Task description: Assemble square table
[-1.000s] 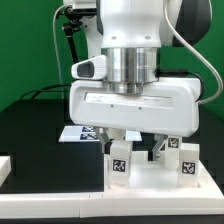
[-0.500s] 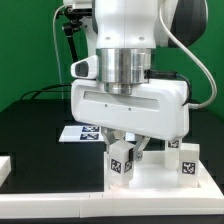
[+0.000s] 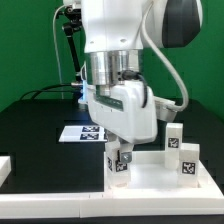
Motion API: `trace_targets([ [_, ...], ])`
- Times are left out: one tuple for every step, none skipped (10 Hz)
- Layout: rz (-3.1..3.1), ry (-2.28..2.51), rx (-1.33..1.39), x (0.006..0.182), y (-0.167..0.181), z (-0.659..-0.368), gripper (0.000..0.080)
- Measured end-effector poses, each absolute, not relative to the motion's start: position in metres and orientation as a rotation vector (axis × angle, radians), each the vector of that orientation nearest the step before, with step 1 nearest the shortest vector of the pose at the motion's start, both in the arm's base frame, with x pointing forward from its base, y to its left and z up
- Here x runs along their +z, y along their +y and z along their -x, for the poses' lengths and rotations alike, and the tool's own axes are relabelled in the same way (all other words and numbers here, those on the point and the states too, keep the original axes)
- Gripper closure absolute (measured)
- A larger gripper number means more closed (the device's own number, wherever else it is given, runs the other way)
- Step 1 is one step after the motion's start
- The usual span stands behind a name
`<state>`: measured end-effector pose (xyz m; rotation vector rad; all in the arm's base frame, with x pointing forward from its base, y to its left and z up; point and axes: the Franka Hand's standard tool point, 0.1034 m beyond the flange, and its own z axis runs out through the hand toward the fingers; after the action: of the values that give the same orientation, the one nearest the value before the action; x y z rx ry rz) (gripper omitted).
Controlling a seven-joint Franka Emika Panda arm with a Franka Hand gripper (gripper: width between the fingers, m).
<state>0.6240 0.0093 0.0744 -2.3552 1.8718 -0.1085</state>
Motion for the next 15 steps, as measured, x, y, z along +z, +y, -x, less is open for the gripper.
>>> trace_targets([
  [2.169, 2.017, -0.077, 0.074, 0.007, -0.623, 0.0503],
  [2.035, 2.094, -0.024, 0.074, 0.001, -0.623, 0.0502],
  [2.021, 2.110, -0.019, 0.074, 0.002, -0.623, 0.0502],
  [2.046, 2.086, -0.021, 0.073, 0.002, -0.622, 0.0430],
  [2.104, 2.039, -0.032, 0.073, 0.002, -0.622, 0.0430],
  [2.268, 1.889, -0.060, 0.073, 0.003, -0.622, 0.0248],
  [2.464, 1.667, -0.088, 0.071, 0.005, -0.621, 0.0248],
  [2.627, 1.439, -0.102, 0.070, 0.006, -0.620, 0.0170],
  [2.693, 1.318, -0.106, 0.069, 0.004, -0.619, 0.0156],
  [2.725, 1.256, -0.115, 0.069, 0.003, -0.620, 0.0156],
  [2.767, 1.170, -0.123, 0.069, 0.003, -0.620, 0.0151],
  [2.845, 1.012, -0.135, 0.069, 0.003, -0.620, 0.0151],
  [2.969, 0.734, -0.153, 0.070, 0.004, -0.621, 0.0150],
  [3.068, 0.331, -0.174, 0.072, -0.002, -0.625, 0.0150],
  [3.076, 0.235, -0.183, 0.073, -0.008, -0.629, 0.0150],
])
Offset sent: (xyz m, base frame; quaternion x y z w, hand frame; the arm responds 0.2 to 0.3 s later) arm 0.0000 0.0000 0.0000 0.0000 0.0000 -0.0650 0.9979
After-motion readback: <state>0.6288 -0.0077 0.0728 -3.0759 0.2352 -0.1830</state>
